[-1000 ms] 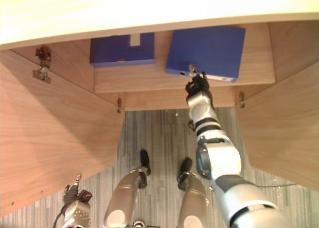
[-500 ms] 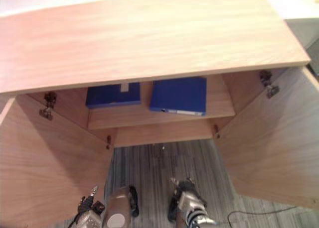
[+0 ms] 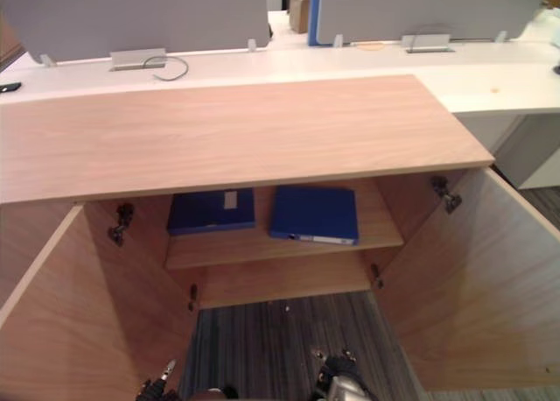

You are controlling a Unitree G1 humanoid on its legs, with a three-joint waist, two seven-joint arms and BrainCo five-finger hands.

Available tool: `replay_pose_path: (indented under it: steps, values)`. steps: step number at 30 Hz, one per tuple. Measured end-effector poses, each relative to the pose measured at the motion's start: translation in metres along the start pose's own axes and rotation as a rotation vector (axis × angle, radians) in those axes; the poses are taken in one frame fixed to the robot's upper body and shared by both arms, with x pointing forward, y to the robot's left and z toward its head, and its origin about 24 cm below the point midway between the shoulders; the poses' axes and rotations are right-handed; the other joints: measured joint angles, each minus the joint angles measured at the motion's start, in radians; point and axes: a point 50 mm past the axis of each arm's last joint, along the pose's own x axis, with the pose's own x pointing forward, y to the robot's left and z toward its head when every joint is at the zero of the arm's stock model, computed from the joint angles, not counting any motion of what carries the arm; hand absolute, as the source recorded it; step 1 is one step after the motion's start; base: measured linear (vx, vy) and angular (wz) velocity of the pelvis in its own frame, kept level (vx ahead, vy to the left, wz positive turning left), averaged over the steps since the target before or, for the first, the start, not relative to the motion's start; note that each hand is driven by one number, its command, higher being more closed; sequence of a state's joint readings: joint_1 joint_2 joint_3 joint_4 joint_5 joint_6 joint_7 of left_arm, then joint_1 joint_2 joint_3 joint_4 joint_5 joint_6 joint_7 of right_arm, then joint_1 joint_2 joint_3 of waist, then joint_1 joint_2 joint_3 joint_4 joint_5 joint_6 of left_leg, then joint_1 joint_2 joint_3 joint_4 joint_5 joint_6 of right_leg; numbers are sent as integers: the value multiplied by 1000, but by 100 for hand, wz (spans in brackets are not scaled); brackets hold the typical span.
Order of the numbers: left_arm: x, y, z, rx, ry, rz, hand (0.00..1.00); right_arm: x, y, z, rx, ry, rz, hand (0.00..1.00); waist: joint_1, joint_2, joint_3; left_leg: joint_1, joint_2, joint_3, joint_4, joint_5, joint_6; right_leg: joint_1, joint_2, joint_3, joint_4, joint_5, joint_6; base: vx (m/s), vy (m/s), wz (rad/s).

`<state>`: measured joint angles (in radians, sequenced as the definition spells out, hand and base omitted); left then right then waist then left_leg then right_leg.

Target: Walk over to the cabinet, pick up the folder, carry it to the office cabinet, place the folder inside the office cabinet, then close the office cabinet door

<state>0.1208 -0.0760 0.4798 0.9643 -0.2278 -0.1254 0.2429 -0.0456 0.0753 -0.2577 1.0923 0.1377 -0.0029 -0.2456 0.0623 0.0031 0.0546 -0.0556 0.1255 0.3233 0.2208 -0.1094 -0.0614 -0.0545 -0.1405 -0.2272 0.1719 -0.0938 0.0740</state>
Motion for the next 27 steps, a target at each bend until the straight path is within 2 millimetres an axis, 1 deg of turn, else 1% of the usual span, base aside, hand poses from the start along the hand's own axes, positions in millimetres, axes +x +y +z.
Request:
replay_pose_path:
  steps: [1, 2, 3, 4, 5, 6, 7, 8, 9, 10, 11, 12, 13, 14, 15, 16, 17, 18, 20, 21, 23, 25, 27]
  values:
    - [0, 0, 0, 9, -1, -5, 0, 0, -1, 0, 5, 0, 0, 0, 0, 0, -1, 10, -8, 7, -8, -6, 4, -2, -6, 9, 10, -1, 2, 57, 174, -41]
    - [-1, -3, 0, 29, -7, -22, 0, 1, -2, 1, 21, 1, -4, 0, 1, 0, -3, 29, -28, 14, -22, -17, 14, -12, -28, 16, 49, -15, 15, 60, 151, -20]
    - [-1, -4, 0, 45, -11, -32, 0, 1, -3, 2, 25, -2, -4, 0, 1, 1, -5, 36, -40, 14, -31, -20, 17, -22, -40, 19, 76, -26, 19, 66, 153, -17]
    - [-1, -8, 2, 82, -23, -60, 0, 1, -3, 5, 27, -18, -5, 0, -1, 2, -5, 53, -65, 14, -50, -19, 19, -59, -67, 20, 161, -43, 18, 58, 135, -12]
    - [-2, -12, 2, 120, -31, -87, 0, 1, -4, 9, 24, -33, -5, 0, -5, 8, -7, 67, -82, 16, -66, -11, 19, -114, -92, 15, 276, -48, 11, 69, 135, -12]
    - [-2, -13, 3, 132, -35, -98, 0, 1, -4, 10, 21, -38, -5, 0, -8, 6, -5, 79, -92, 18, -69, -4, 29, -137, -109, 10, 331, -48, 9, 101, 149, -9]
    - [-2, -15, 5, 161, -45, -120, 0, 1, -3, 14, 18, -51, -2, 0, -10, 1, -1, 105, -111, 17, -79, -5, 33, -167, -144, 5, 423, -46, 3, 118, 108, 0]
    - [-2, -18, 5, 189, -51, -137, 0, 1, -2, 17, 16, -69, 1, 0, -15, 2, 1, 130, -119, 17, -83, -11, 42, -181, -171, -14, 491, -32, -18, 113, 84, 2]
    - [-3, -19, 5, 196, -54, -145, 0, 1, -2, 19, 13, -76, 1, 0, -16, 2, 2, 138, -118, 16, -83, -15, 48, -186, -178, -23, 513, -23, -29, 107, 45, -1]
    - [-4, -21, 4, 210, -62, -158, 0, 0, -1, 19, 5, -78, 6, 0, -17, 15, 2, 148, -104, 17, -82, -19, 54, -197, -185, -24, 549, -2, -34, 76, 6, -2]
    - [-4, -22, 6, 219, -69, -165, 0, 0, 1, 20, 0, -82, 11, 0, -18, 13, 3, 149, -94, 15, -83, -20, 54, -206, -190, -36, 565, -10, -34, 81, -13, -1]
    - [-5, -23, 7, 234, -76, -173, 0, 0, 1, 21, 0, -85, 11, 0, -17, 13, 12, 159, -85, 14, -91, -18, 52, -205, -198, -60, 558, -29, -20, 58, -46, -1]
    - [-5, -24, 7, 245, -79, -177, 0, 0, 1, 21, 1, -84, 9, 0, -16, 16, 19, 173, -68, 14, -99, -15, 48, -200, -196, -79, 508, -41, -12, 63, -95, -2]
    - [-5, -23, 6, 250, -79, -176, 0, 0, 1, 21, 7, -83, 9, 0, -17, 15, 23, 184, -55, 12, -111, -10, 38, -190, -187, -97, 413, -38, -6, 47, -114, 0]
    - [-4, -23, 7, 254, -83, -176, 0, 0, 1, 20, 10, -81, 9, 0, -18, 11, 27, 189, -52, 8, -115, -7, 32, -178, -178, -99, 350, -36, -3, 55, -180, 16]
    - [-3, -20, 10, 262, -92, -170, 0, 0, 1, 17, 12, -71, 8, 0, -19, -8, 36, 196, -57, -5, -115, -8, 14, -146, -169, -91, 224, 4, 5, 44, -181, 22]
    - [-2, -18, 13, 267, -101, -164, 0, 0, 1, 16, 10, -65, 8, 0, -18, -26, 41, 197, -68, -14, -116, -10, 4, -129, -172, -83, 176, 49, 6, 38, -279, 31]
    - [-3, -19, 6, 261, -77, -160, 0, 2, -7, 17, 3, -65, -12, 0, -17, -12, 38, 200, -57, -45, -131, -19, -12, -119, -151, -94, 162, 66, 23, 47, -253, 24]
    - [-6, -19, -2, 234, -52, -149, 0, 3, -13, 18, 0, -68, -28, 0, -17, 16, 27, 196, -21, -54, -144, -13, -26, -110, -112, -116, 128, 55, 17, 107, -247, 12]
    - [-5, -17, -3, 217, -43, -136, 0, 3, -13, 18, 2, -65, -28, 0, -16, 21, 27, 194, 14, -62, -156, 0, -45, -101, -76, -135, 110, 49, 5, 113, -198, 4]
    - [-5, -14, -4, 200, -35, -124, 0, 3, -14, 17, 17, -60, -35, 0, -16, 17, 25, 195, 38, -66, -172, 11, -64, -95, -54, -155, 106, 40, -8, 76, -163, 11]
    - [-5, -13, -4, 186, -29, -120, 0, 3, -17, 17, 23, -59, -42, 0, -17, 18, 24, 195, 47, -83, -186, 21, -67, -94, -47, -176, 106, 35, -17, 101, -95, 21]
    - [-4, -13, -3, 175, -28, -116, 0, 3, -17, 17, 24, -60, -42, 0, -18, 19, 24, 190, 48, -97, -189, 24, -69, -84, -47, -189, 94, 36, -17, 116, -21, 24]
